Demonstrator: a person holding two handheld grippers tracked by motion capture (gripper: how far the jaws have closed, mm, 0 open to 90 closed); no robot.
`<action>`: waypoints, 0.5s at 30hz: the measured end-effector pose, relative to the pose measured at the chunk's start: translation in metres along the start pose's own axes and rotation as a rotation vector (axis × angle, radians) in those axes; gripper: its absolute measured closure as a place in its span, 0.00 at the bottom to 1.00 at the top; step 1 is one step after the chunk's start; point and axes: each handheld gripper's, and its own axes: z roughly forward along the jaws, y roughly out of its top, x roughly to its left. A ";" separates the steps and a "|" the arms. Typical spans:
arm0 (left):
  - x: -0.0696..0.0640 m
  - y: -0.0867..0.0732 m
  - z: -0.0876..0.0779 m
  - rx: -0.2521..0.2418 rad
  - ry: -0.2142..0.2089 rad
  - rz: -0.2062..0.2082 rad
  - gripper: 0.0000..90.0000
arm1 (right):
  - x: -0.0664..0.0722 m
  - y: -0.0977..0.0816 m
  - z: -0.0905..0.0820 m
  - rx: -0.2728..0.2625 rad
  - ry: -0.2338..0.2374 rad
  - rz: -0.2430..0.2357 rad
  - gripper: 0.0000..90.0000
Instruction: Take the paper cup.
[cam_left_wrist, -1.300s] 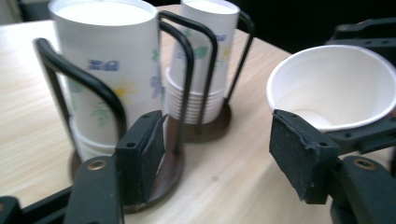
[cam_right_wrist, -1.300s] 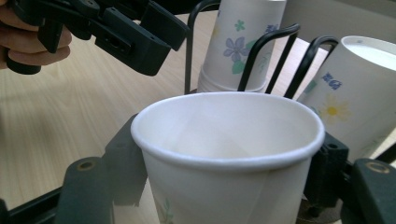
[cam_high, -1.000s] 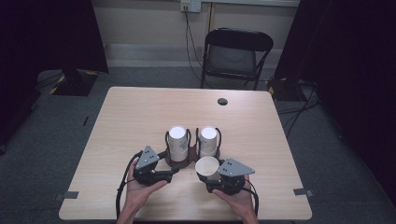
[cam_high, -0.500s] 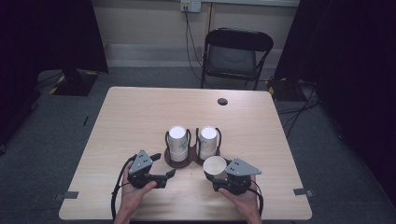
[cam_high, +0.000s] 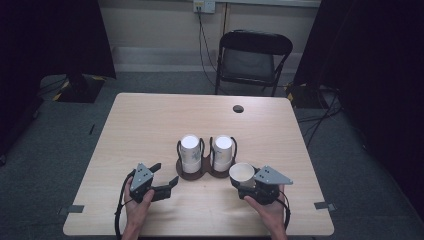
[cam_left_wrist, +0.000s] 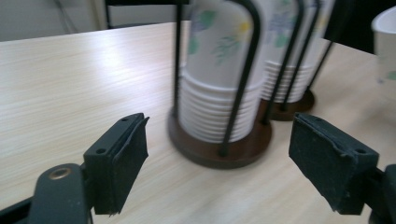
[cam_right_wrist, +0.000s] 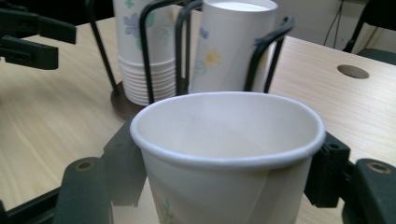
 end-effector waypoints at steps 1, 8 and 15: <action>0.002 -0.002 -0.001 -0.009 0.011 -0.007 0.22 | -0.002 -0.001 0.000 0.000 -0.006 0.008 0.32; 0.010 -0.013 -0.005 -0.039 0.065 -0.033 0.21 | -0.017 -0.005 0.003 -0.013 -0.035 0.068 0.32; 0.013 -0.020 -0.011 -0.075 0.104 -0.059 0.17 | -0.032 -0.003 0.007 -0.032 -0.083 0.110 0.32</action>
